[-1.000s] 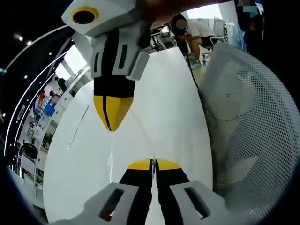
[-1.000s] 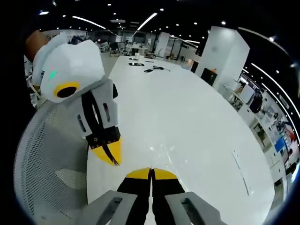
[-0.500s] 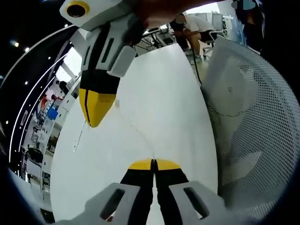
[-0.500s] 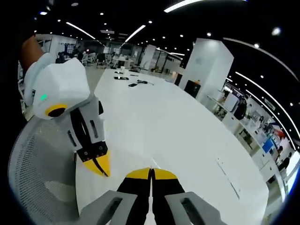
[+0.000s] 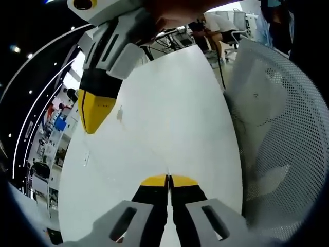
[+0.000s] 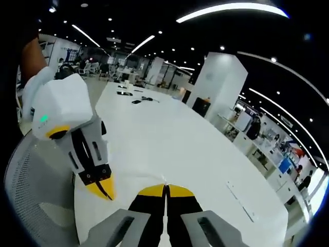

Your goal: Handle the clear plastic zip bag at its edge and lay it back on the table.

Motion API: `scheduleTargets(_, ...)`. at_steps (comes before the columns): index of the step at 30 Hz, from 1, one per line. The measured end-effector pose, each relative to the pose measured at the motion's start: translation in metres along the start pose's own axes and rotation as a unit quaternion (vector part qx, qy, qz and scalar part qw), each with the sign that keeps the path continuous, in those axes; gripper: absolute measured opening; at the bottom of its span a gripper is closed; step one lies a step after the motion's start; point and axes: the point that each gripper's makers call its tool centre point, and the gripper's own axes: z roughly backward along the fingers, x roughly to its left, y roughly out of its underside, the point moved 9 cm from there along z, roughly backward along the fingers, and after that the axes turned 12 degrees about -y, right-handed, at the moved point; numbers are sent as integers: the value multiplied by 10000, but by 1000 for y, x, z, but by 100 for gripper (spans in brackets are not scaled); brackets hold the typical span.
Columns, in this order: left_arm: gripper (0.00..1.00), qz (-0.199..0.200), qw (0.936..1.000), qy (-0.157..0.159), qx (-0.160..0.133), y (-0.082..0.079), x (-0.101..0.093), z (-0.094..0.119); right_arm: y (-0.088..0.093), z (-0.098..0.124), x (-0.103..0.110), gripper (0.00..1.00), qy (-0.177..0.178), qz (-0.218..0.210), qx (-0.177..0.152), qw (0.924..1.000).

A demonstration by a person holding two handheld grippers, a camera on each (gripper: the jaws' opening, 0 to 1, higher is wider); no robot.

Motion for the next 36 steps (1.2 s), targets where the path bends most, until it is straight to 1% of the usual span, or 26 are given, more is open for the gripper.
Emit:
scheduleTargets(6,1,201,9996,-73,171,9,3,-2,8,-5,6,0,-123,-147,114,9998)
scheduleTargets(12,2,339,9991,-59,241,13,2,-4,15,-8,9,0,-166,-256,196,9993)
scheduleTargets(14,3,405,9989,-31,220,12,2,-4,18,-10,10,0,-168,-267,237,9992)
scheduleTargets(16,4,623,9979,-11,199,15,2,-7,20,-11,10,0,-174,-320,271,9990)
scheduleTargets(20,4,617,9979,-17,218,16,3,-8,23,-10,11,0,-154,-347,331,9987)
scheduleTargets(23,6,707,9973,-60,210,17,4,-7,25,-11,10,0,-142,-384,393,9984)
scheduleTargets(26,8,830,9963,-85,206,18,6,-6,29,-15,11,0,-162,-396,452,9981)
scheduleTargets(30,13,827,9962,-143,225,23,5,-4,33,-20,11,0,-235,-413,520,9975)
scheduleTargets(32,16,896,9955,-197,219,25,7,-2,33,-22,12,0,-267,-414,576,9971)
scheduleTargets(36,17,1019,9942,-284,193,29,9,2,40,-31,15,0,-331,-430,716,9960)
